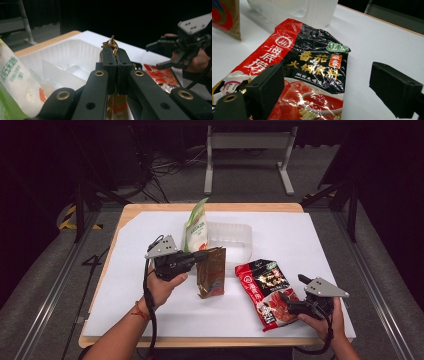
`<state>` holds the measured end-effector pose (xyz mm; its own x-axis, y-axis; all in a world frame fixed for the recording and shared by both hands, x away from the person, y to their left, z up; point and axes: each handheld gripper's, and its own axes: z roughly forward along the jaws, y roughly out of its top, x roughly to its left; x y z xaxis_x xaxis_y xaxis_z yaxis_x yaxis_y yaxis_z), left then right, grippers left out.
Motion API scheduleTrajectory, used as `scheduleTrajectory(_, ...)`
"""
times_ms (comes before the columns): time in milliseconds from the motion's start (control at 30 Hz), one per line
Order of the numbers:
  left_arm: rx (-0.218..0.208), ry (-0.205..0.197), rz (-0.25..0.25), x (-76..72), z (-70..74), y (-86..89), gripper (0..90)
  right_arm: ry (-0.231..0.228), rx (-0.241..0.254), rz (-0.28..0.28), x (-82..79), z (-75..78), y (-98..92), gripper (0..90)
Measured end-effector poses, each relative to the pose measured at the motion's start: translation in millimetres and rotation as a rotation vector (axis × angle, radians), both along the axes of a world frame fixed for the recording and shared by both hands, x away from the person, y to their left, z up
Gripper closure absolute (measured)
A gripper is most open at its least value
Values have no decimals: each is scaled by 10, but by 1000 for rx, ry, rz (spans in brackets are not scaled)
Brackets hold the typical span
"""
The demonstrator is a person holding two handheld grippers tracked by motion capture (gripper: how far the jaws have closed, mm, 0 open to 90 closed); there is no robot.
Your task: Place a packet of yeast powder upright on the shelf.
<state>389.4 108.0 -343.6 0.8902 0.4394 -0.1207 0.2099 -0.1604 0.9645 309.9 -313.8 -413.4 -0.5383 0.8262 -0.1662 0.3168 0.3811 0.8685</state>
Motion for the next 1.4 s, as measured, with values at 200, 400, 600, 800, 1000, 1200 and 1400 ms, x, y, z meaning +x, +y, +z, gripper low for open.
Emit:
scheduleTrajectory(200, -31, -8, 15, 5, 63, 55, 889, -4, 3, -1, -6, 9, 3, 134)
scheduleTrajectory(400, -43, -41, 51, 12, 165, 95, 889, -1, -2, -4, 3, 5, 8, 134)
scheduleTrajectory(600, -65, -83, 113, 15, 314, 149, 889, 0, -2, -9, 1, 0, -1, 135)
scheduleTrajectory(800, -70, -86, 170, 104, 424, 121, 889, -2, -15, -3, -4, -4, 21, 136)
scheduleTrajectory(1000, -51, -42, 262, 285, 435, 23, 889, 1, -14, -8, 2, -8, 8, 137)
scheduleTrajectory(1200, -16, -27, 325, 420, 441, -127, 889, 7, -22, -6, 11, -23, 9, 137)
scheduleTrajectory(1400, 18, -24, 388, 550, 451, -279, 889, 9, -20, -6, 14, -24, 5, 138)
